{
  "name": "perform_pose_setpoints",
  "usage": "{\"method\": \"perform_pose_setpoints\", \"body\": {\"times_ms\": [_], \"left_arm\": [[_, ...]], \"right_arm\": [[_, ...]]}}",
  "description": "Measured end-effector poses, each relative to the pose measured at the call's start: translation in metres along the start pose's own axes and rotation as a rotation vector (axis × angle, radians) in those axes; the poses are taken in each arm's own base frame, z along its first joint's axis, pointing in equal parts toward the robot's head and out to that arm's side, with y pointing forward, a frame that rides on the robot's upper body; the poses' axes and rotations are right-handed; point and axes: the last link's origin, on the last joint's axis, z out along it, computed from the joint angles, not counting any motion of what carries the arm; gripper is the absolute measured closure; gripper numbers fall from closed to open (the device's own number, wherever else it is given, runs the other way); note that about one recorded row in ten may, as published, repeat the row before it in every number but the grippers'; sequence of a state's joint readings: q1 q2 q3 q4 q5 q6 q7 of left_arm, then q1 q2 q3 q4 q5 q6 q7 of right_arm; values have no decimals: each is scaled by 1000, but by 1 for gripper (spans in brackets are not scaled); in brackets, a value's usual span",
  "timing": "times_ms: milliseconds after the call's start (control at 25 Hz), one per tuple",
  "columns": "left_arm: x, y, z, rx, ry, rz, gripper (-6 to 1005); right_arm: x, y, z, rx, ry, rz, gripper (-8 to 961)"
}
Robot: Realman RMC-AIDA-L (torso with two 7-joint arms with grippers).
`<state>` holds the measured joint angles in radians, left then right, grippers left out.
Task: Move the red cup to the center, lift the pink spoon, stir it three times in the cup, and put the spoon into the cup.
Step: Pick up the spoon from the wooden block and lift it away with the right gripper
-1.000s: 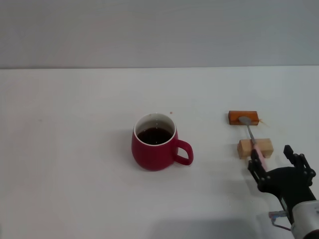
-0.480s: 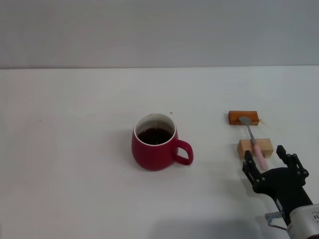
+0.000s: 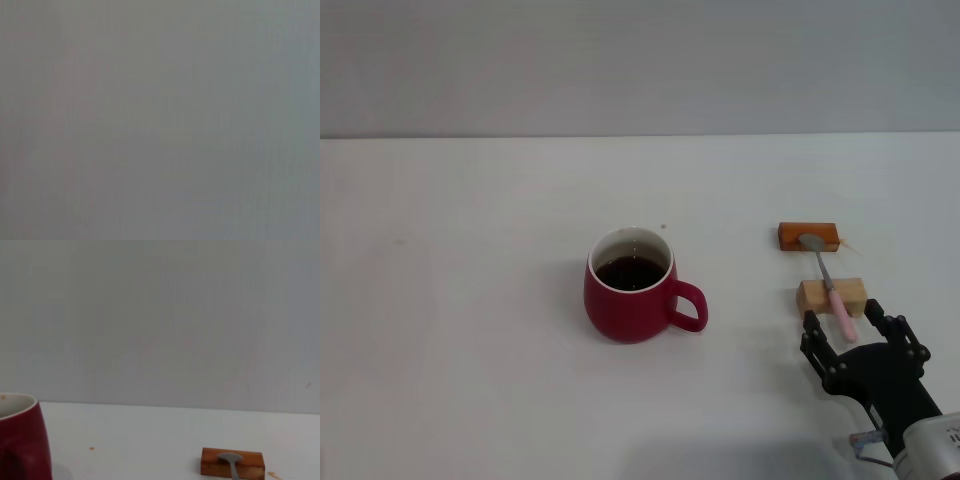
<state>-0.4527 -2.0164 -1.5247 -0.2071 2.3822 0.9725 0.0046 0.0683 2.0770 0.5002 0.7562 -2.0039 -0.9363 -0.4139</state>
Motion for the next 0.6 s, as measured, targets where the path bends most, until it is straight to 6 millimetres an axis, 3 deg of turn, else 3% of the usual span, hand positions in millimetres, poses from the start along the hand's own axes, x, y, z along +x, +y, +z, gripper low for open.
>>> {"method": "perform_pose_setpoints", "body": {"times_ms": [600], "left_arm": [[-1, 1, -1, -2, -1, 0, 172]], "right_arm": [[1, -7, 0, 24, -8, -3, 220]]}}
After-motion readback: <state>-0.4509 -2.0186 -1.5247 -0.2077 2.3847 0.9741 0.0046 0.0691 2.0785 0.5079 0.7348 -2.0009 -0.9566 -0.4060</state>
